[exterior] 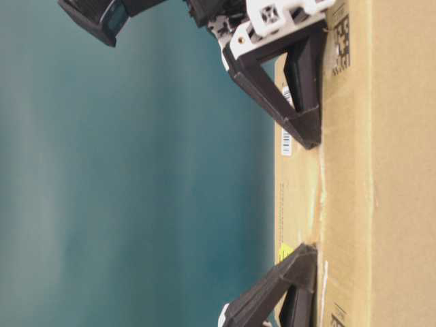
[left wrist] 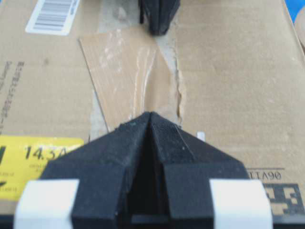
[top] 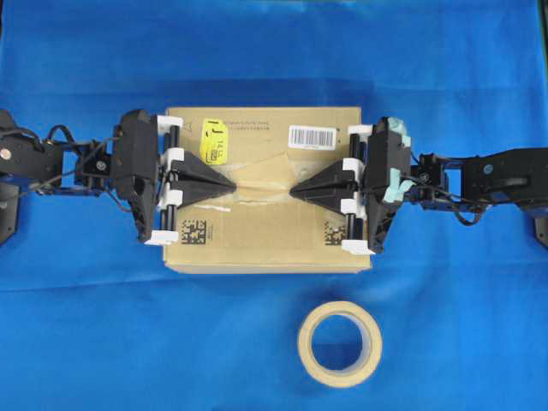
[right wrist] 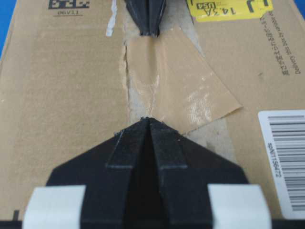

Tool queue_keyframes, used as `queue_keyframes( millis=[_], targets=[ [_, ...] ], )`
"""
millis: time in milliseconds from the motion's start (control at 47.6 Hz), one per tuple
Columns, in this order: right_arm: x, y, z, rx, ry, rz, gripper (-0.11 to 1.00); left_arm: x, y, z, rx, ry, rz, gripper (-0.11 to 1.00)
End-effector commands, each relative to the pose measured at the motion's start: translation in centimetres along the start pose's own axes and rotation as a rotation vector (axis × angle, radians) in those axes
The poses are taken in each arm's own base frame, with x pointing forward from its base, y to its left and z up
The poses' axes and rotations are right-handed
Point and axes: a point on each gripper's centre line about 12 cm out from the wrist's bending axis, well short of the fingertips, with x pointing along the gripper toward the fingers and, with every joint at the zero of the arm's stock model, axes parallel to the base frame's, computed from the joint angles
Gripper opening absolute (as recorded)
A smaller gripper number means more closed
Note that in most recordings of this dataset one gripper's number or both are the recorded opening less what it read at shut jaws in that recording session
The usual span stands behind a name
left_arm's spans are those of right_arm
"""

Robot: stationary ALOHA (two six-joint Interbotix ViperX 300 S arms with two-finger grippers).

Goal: Apply tape along the seams of the closed cardboard box to seal it securely.

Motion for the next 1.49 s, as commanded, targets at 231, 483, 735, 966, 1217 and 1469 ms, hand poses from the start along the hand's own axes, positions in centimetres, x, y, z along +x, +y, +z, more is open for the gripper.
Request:
queue_keyframes(
  millis=[231,483,735,966,1217,1469],
  targets=[
    [-3.6,1.5,3.0,-0.037,-0.089,0.058,0.01,-3.6,-0.7,4.3,-0.022,-0.107,-0.026,0.00],
    [-9.3,1.9,7.4,-0.106,-0.186,0.088,0.01,-8.5,-0.7,7.9,-0.015,-0.199,-0.034,0.00],
    [-15.4,0.8,7.6,-0.115,-0.238,0.091,0.01,-13.1,-0.3,6.8,-0.020,-0.217,-0.028,0.00],
    [-19.2,0.2,5.4,-0.125,-0.234,0.109,0.01,-16.0,-0.1,4.3,-0.024,-0.233,-0.023,0.00],
    [-20.3,-1.0,1.4,-0.119,-0.199,0.097,0.01,-17.4,0.0,1.2,-0.028,-0.245,-0.027,0.00],
    [-19.2,-2.0,-1.6,-0.099,-0.115,0.065,0.01,-17.0,0.0,-0.9,-0.033,-0.190,-0.026,0.00]
  ],
)
